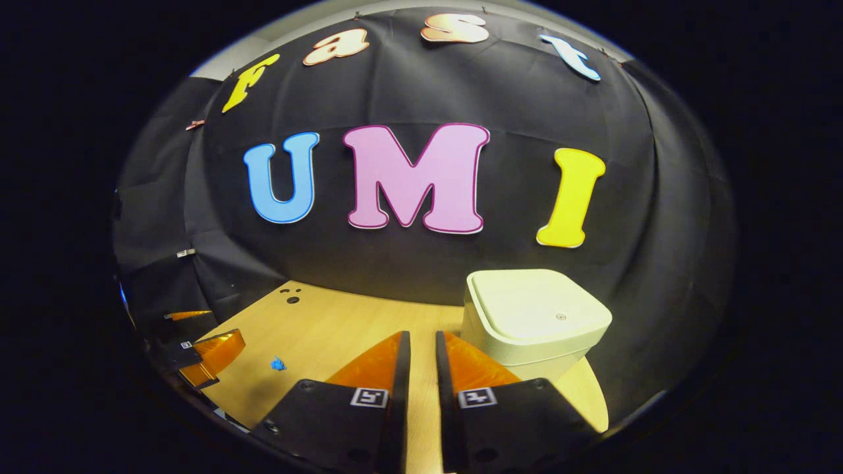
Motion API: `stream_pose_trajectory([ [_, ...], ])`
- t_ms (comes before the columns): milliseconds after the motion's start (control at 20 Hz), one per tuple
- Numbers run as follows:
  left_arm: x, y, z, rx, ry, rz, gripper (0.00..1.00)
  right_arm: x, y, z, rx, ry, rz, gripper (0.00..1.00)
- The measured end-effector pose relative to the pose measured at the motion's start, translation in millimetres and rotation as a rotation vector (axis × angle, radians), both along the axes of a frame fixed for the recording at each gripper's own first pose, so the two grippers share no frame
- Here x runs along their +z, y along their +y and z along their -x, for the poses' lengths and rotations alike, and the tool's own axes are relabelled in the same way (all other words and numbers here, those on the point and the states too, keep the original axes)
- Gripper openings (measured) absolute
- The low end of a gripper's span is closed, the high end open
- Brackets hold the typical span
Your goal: Press the lid of the desktop garbage bin to open it, pick up the crumpled paper on the desktop and throw it into the bin, then pick up the pop can on the desktop and drop it into the bin, and finally close the garbage bin lid.
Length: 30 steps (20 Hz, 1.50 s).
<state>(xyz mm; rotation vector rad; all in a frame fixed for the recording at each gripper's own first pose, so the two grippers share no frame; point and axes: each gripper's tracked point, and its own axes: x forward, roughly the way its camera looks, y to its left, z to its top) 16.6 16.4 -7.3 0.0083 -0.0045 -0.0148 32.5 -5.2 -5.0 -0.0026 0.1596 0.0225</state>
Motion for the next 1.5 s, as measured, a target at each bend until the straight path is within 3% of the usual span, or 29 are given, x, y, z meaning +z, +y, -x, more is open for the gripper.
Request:
stream_pose_trajectory([
  [100, 0, 1, 0, 0.003, -0.001, -0.004, 0.97, 6, -7, -2, -0.006, -0.006, -0.024, 0.06],
  [400, -4, 2, -1, 0.017, 0.016, 0.001, 0.97, 24, -40, -17, 0.044, 0.028, -0.022, 0.05],
  [700, -8, -5, -3, 0.013, 0.031, -0.012, 0.97, 34, -101, -45, -0.024, 0.047, 0.04, 0.05],
  [1000, -16, -4, -5, 0.037, 0.068, -0.009, 0.97, 7, -147, -67, -0.072, 0.112, 0.067, 0.05],
  [1500, -23, -3, -7, 0.075, 0.091, -0.016, 0.97, -24, -160, -84, -0.066, 0.181, 0.009, 0.05],
])
